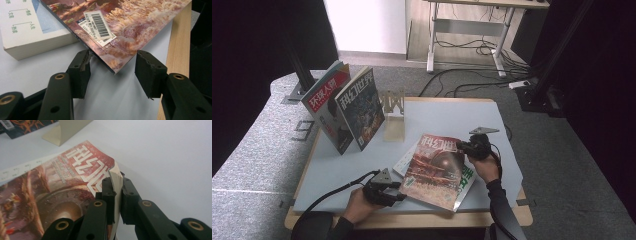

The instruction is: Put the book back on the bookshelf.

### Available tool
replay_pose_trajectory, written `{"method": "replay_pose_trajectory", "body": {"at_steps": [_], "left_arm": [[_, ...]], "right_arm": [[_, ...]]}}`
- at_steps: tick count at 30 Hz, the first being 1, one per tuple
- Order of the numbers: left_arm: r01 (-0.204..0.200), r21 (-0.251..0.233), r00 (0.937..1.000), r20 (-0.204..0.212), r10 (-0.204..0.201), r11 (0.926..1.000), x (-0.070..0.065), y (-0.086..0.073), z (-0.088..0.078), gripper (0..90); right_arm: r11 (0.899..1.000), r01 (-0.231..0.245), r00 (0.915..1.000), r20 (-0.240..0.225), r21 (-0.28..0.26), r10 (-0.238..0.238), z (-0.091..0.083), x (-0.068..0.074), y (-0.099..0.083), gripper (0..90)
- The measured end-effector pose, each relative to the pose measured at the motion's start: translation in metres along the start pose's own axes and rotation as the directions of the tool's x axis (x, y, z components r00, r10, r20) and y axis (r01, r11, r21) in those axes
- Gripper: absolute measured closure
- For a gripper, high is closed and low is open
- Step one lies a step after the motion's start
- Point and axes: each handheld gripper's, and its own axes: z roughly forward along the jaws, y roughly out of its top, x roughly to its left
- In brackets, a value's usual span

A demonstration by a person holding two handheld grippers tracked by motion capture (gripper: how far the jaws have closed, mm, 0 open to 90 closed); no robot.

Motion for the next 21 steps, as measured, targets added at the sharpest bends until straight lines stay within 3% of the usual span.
{"method": "replay_pose_trajectory", "body": {"at_steps": [2, 3, 6, 12, 21], "left_arm": [[0.005, -0.012, 1.0000, 0.001, -0.005, 0.9999, 0.000, 0.002, -0.001, 45.3], [0.025, -0.033, 0.9993, 0.028, -0.024, 0.9991, 0.002, 0.004, -0.004, 44.4], [0.045, -0.036, 0.9979, 0.048, -0.043, 0.9983, 0.005, 0.007, -0.007, 39.3], [0.083, -0.029, 0.9962, 0.028, -0.082, 0.9961, 0.017, 0.013, -0.004, 33.3], [0.081, -0.041, 0.9966, 0.014, -0.081, 0.9958, 0.030, 0.032, 0.004, 32.6]], "right_arm": [[1.000, 0.004, 1.0000, -0.006, -0.007, -0.004, -0.002, 0.001, 0.002, 82.5], [1.000, 0.002, 0.9999, -0.010, -0.015, -0.002, -0.003, 0.001, 0.003, 82.6], [1.000, 0.009, 0.9998, -0.015, -0.030, -0.010, -0.006, 0.002, 0.004, 82.8], [0.997, 0.037, 0.9991, -0.020, -0.071, -0.038, -0.016, 0.009, 0.015, 83.0], [0.991, 0.085, 0.9958, -0.027, -0.106, -0.088, -0.029, 0.022, 0.033, 83.1]]}}
